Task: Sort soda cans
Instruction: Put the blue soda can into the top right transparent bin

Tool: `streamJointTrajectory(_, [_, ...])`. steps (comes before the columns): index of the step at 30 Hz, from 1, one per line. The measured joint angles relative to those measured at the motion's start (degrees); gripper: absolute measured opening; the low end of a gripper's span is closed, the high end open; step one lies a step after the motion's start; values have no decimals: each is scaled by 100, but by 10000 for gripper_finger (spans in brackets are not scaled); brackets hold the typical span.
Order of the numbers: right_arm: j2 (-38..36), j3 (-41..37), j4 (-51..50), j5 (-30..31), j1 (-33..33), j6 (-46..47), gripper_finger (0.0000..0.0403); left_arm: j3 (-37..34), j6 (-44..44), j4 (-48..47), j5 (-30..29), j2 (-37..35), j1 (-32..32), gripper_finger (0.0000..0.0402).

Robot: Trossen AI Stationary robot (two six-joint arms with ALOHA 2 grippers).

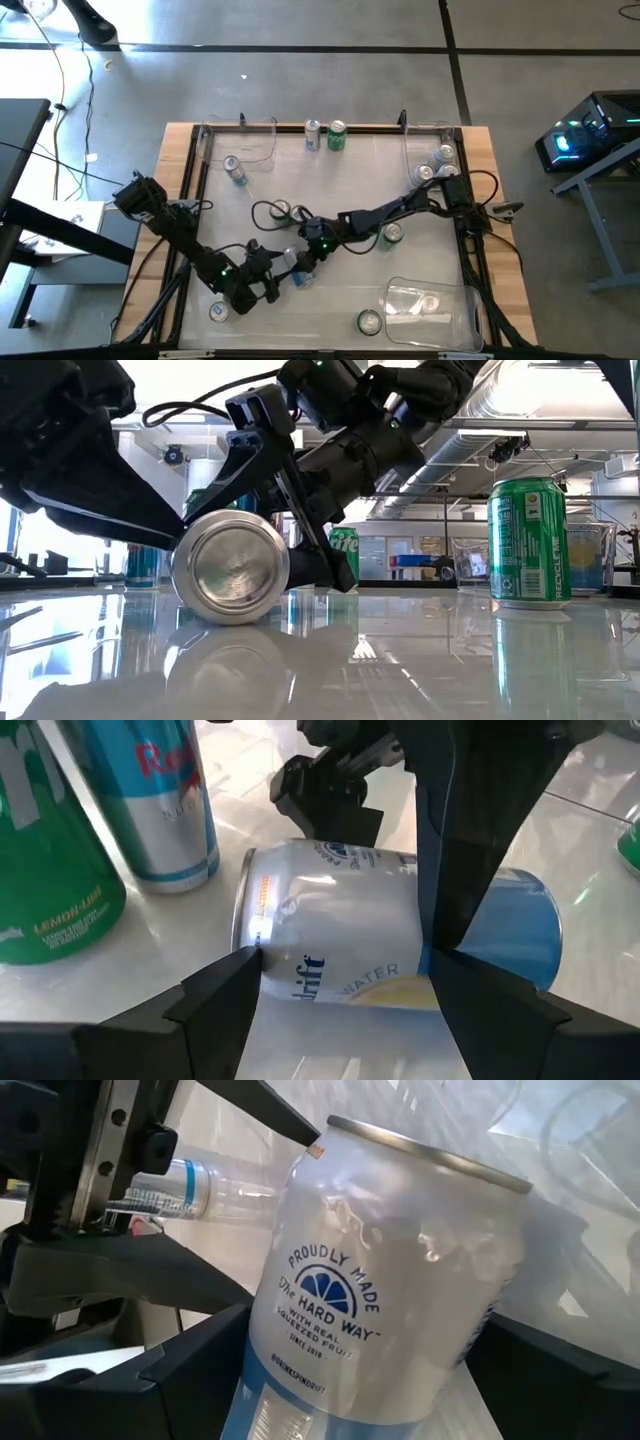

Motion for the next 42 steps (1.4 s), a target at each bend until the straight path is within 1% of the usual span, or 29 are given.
streamJointTrajectory(4, [6,0,46,12,3,12,340,0,146,70,4,0,11,281])
streamJointTrajectory(13, [11,0,75,-75,37,-24,340,4,99,114,-16,65,13,281])
streamJointTrajectory(19, [0,13,-160,-5,203,-180,336,31,-280,173,78,144,-80,281])
streamJointTrajectory(25, [-47,37,-277,77,248,-688,331,48,-792,125,-329,120,-469,281])
streamJointTrajectory(29, [-178,14,-367,385,286,-1157,330,52,-1230,-36,-583,118,-641,281])
streamJointTrajectory(32, [-344,-2,-557,927,367,-1441,329,48,-1414,-94,-699,103,-750,281])
streamJointTrajectory(36, [-507,-13,-804,1539,481,-1838,329,43,-1436,-182,-727,-70,-826,281])
streamJointTrajectory(42, [-546,-4,-1131,1788,588,-2335,329,36,-1436,-819,-750,-599,-857,281])
